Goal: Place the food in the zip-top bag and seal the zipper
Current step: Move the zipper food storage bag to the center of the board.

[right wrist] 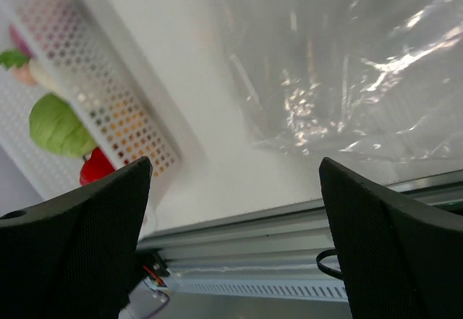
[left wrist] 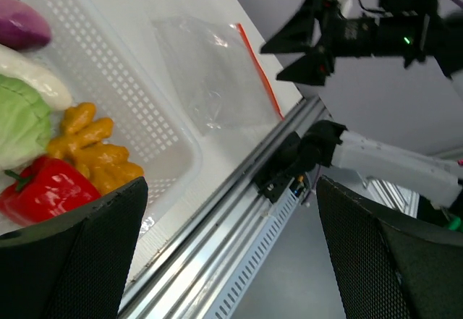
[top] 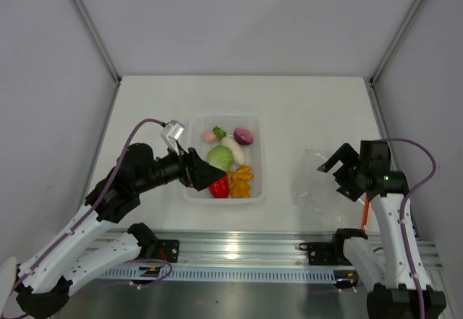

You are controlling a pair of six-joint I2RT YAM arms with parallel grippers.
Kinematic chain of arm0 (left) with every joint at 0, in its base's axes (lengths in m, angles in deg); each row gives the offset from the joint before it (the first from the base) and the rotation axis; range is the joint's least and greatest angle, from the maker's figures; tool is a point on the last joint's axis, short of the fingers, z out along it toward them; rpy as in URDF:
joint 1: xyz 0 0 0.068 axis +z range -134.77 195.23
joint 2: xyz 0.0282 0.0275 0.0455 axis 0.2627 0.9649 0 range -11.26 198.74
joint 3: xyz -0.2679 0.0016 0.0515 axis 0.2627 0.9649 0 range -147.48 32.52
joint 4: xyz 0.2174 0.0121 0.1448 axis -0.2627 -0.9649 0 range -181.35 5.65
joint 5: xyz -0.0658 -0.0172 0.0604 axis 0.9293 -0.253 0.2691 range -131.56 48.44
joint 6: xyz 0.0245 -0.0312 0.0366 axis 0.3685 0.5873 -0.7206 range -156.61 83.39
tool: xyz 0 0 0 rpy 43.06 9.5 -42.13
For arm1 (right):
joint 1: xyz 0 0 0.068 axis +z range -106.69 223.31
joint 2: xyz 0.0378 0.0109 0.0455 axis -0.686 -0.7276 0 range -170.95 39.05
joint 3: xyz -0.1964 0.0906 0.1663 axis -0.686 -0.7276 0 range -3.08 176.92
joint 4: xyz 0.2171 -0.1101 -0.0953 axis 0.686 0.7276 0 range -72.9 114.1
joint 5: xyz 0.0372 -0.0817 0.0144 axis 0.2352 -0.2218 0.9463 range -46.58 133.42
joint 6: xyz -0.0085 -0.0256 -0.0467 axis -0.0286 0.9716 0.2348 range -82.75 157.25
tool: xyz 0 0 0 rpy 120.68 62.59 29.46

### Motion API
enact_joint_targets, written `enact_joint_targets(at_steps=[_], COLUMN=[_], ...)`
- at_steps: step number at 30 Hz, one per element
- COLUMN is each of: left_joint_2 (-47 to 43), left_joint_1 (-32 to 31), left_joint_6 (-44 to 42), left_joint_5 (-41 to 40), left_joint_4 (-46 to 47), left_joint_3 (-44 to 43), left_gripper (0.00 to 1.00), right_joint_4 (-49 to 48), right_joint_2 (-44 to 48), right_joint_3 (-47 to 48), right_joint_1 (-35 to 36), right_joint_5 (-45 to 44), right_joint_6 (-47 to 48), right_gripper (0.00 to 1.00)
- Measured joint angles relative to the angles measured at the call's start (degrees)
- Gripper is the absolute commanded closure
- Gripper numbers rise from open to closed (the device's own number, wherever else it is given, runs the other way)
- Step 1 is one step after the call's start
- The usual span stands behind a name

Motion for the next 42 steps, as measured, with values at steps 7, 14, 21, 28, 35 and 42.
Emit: enact_joint_targets(at_steps=[7, 14, 21, 28, 35, 42], left_joint_2=[5.11, 5.7, 4.5, 4.83, 5.77, 6.73], left_joint_1=[0.0, 0.02, 0.04, 0.15, 0.96, 1.92], left_joint_6=[0.35, 0.35, 0.35, 0.26, 0.24, 0.26], left_joint_5=[7.19, 8.37, 8.52, 8.5, 8.92, 10.38], left_joint_4=[2.19, 1.53, 1.55, 0.81, 0.33, 0.92], left_joint_3=[0.0, 0.0, 0.0, 0.0, 0.0, 0.0], left_gripper=[0.0, 0.0, 0.0, 0.0, 0.01, 0.0], right_joint_4=[-3.08, -11.19, -21.49, -30.4, -33.14, -26.16], right_joint_2=[-12.44, -18.58, -28.83, -45.09, -57.9, -44.41], right_joint_3=[-0.22, -5.25, -9.31, -1.07, 15.8, 19.5], right_joint_1=[-13.64, -8.68, 3.37, 7.89, 10.54, 7.19], right_joint_5=[3.8, 4.79, 4.48, 6.93, 8.61, 4.5], right_joint_6=[3.89, 2.95, -2.51, -4.98, -2.6, 0.35], right_gripper=[0.01, 0.01, 0.01, 0.01, 0.0, 0.01])
